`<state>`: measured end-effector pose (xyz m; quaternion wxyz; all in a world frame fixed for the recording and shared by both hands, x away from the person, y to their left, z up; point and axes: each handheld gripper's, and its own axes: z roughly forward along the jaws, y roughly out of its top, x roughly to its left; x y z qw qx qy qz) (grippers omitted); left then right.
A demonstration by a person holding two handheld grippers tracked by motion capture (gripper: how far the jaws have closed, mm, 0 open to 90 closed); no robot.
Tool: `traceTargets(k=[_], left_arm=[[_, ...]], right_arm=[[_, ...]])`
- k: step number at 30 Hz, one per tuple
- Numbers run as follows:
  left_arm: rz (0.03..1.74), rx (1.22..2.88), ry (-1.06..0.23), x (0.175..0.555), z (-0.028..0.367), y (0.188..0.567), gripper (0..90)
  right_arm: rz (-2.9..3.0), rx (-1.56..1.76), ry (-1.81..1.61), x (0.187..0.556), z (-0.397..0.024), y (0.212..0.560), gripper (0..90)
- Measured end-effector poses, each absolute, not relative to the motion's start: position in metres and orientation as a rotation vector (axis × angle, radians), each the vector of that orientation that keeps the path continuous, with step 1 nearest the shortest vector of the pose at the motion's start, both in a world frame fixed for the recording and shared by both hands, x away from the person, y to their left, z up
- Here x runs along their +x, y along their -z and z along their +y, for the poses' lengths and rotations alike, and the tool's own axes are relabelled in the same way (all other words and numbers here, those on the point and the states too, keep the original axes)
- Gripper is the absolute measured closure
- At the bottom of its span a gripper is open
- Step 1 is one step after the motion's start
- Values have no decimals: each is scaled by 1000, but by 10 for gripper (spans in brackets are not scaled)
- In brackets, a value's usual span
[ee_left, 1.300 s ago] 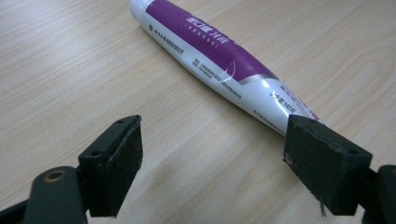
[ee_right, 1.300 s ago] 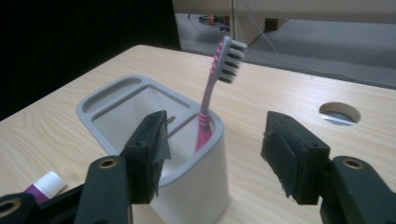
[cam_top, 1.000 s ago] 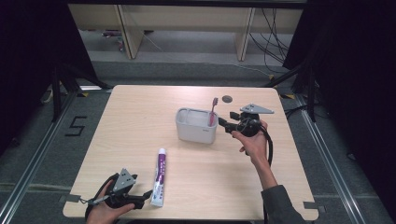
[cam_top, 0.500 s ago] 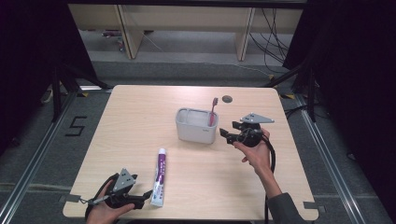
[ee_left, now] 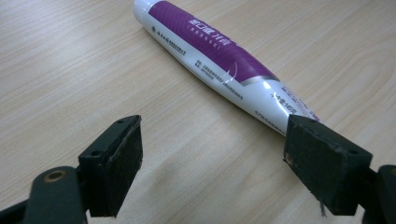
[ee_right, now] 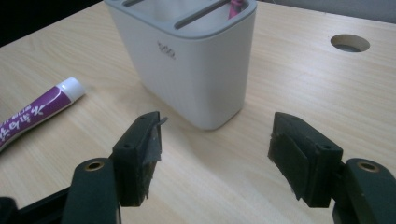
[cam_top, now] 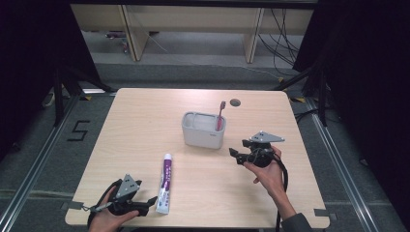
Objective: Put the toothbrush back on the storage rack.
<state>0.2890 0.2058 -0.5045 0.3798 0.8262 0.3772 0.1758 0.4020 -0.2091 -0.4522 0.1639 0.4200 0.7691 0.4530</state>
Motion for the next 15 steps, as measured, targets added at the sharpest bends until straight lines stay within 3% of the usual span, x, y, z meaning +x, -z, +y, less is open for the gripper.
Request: traceTargets(k=[15], left_arm=[[968, 2109, -441, 289, 206, 505, 191]], right_arm=[[2215, 1175, -1282, 371, -218, 461, 349]])
